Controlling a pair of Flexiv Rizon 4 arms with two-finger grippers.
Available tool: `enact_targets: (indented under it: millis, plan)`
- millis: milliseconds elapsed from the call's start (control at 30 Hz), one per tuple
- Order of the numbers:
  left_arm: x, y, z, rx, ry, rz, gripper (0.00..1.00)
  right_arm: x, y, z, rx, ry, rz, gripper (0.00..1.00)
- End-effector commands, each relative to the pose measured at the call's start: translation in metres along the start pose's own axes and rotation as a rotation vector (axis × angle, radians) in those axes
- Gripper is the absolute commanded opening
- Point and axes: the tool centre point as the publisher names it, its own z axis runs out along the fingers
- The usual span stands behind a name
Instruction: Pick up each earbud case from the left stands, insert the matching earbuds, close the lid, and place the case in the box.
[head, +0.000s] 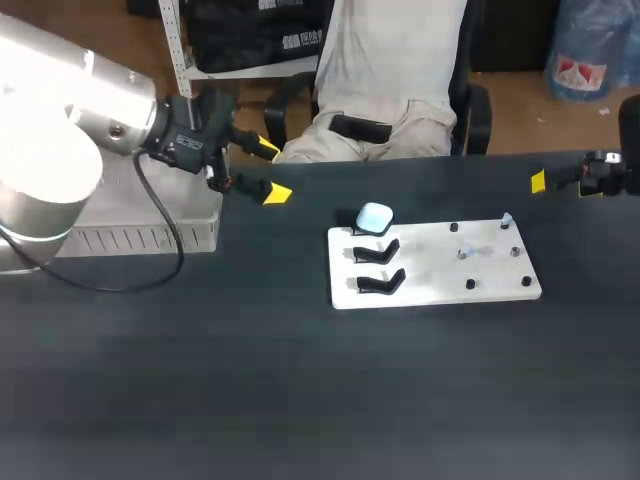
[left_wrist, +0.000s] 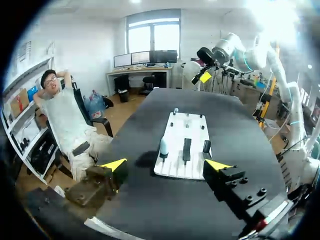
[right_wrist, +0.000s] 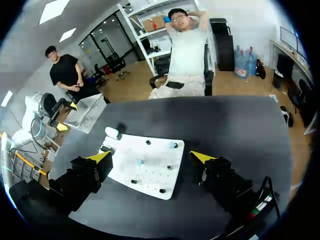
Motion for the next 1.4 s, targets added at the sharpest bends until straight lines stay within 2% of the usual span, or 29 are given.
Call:
enact_targets:
  millis: [33,300,400,500,567,600,700,733,767,900,967,1133,1400]
  plan:
    - [0.002,0.014,0.031,0.06,-0.015,0.027,1.0,0.0,0.0,0.0,0.0,0.0,-0.001,1.0]
    - [0.003,0.016,0.062,0.094,-0.051,0.064,1.0,0.0,0.0,0.0,0.0,0.0,-0.001,1.0]
    - [0.004,0.015,0.073,0.109,-0.059,0.072,0.93,0.0,0.0,0.0,0.0,0.0,-0.001,1.0]
    - [0.005,0.015,0.083,0.117,-0.067,0.077,0.79,0.0,0.0,0.0,0.0,0.0,-0.001,1.0]
    - [0.006,0.014,0.089,0.097,-0.073,0.11,0.8,0.0,0.0,0.0,0.0,0.0,-0.001,1.0]
    - [0.007,0.013,0.092,0.115,-0.073,0.11,0.76,0.0,0.0,0.0,0.0,0.0,-0.001,1.0]
    - [0.011,0.009,0.1,0.12,-0.076,0.117,0.55,0.0,0.0,0.0,0.0,0.0,-0.001,1.0]
    - [0.012,0.008,0.102,0.124,-0.079,0.118,0.53,0.0,0.0,0.0,0.0,0.0,-0.001,1.0]
    - [0.013,0.008,0.105,0.127,-0.083,0.115,0.53,0.0,0.0,0.0,0.0,0.0,-0.001,1.0]
    - [0.016,0.008,0.114,0.138,-0.09,0.11,0.6,0.0,0.0,0.0,0.0,0.0,-0.001,1.0]
    - [0.016,0.01,0.119,0.144,-0.092,0.105,0.56,0.0,0.0,0.0,0.0,0.0,-0.001,1.0]
    - [0.014,0.01,0.128,0.162,-0.102,0.104,0.64,0.0,0.0,0.0,0.0,0.0,-0.001,1.0]
    - [0.016,0.002,0.142,0.198,-0.106,0.103,0.62,0.0,0.0,0.0,0.0,0.0,-0.001,1.0]
